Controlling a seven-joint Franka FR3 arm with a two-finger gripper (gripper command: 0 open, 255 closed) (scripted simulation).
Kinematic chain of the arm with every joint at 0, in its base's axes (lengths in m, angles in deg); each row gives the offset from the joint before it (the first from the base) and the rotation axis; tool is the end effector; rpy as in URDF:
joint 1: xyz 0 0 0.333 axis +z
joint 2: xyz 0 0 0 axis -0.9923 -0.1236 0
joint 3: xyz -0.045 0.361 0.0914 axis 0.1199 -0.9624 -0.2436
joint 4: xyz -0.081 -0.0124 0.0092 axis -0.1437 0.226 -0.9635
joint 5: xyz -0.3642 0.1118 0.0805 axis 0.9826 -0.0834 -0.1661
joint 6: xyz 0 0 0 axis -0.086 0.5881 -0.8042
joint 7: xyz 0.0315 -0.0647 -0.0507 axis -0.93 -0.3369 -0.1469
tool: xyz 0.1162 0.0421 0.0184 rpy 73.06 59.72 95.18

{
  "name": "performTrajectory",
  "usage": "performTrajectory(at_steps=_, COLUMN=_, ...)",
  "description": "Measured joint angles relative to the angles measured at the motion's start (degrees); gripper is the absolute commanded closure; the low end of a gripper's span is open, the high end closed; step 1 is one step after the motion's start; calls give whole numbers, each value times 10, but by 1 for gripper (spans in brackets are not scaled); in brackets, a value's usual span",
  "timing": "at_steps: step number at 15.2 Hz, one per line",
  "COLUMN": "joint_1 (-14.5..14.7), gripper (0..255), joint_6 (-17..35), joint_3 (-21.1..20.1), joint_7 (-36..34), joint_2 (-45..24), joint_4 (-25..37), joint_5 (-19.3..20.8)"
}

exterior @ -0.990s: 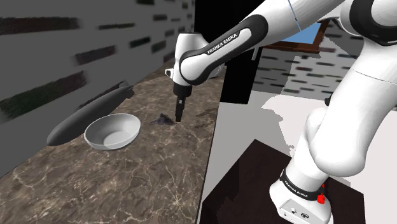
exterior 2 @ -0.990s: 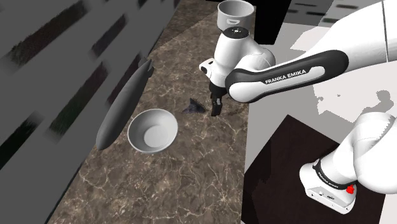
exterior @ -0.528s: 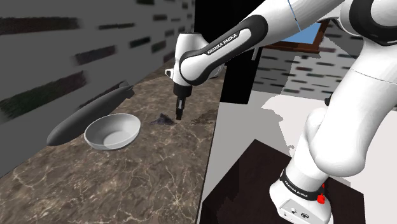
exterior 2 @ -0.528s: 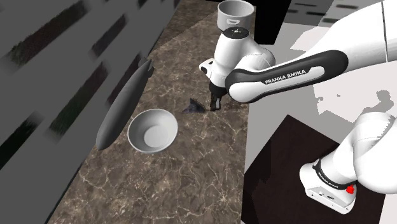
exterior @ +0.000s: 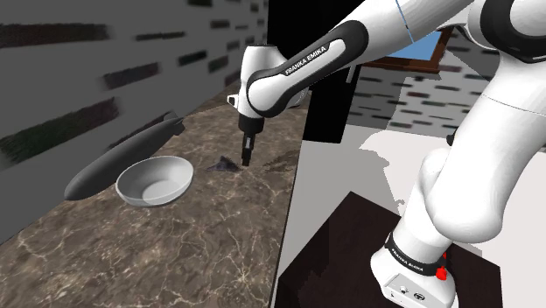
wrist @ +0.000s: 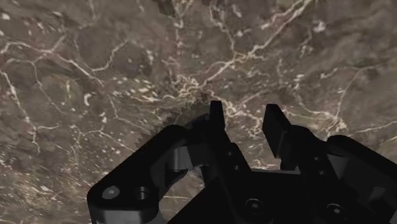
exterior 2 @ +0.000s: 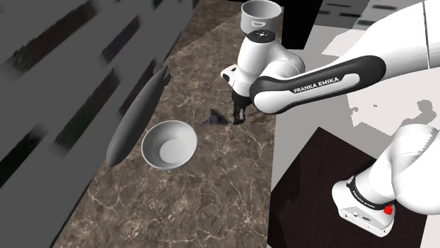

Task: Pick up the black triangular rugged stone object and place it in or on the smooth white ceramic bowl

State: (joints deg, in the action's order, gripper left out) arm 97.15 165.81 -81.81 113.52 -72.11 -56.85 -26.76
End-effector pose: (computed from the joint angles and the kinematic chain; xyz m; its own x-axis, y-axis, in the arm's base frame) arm 0.4925 0.1119 0.4207 0.7597 0.6400 0.1156 0.6437 -0.7653 0.0069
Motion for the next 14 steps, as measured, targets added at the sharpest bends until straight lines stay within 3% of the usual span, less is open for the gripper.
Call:
performTrajectory(at_steps=7, joint_1=5, gripper=0, joint_6=-119, joint_3=0, joint_7=-158, joint_2=-169, joint_4=218, joint_5=20)
performTrajectory(at_steps=14, joint_1=6, gripper=0, joint_6=-86, joint_3=2, joint_7=-172, joint_2=-206, joint_4=214, joint_5=20)
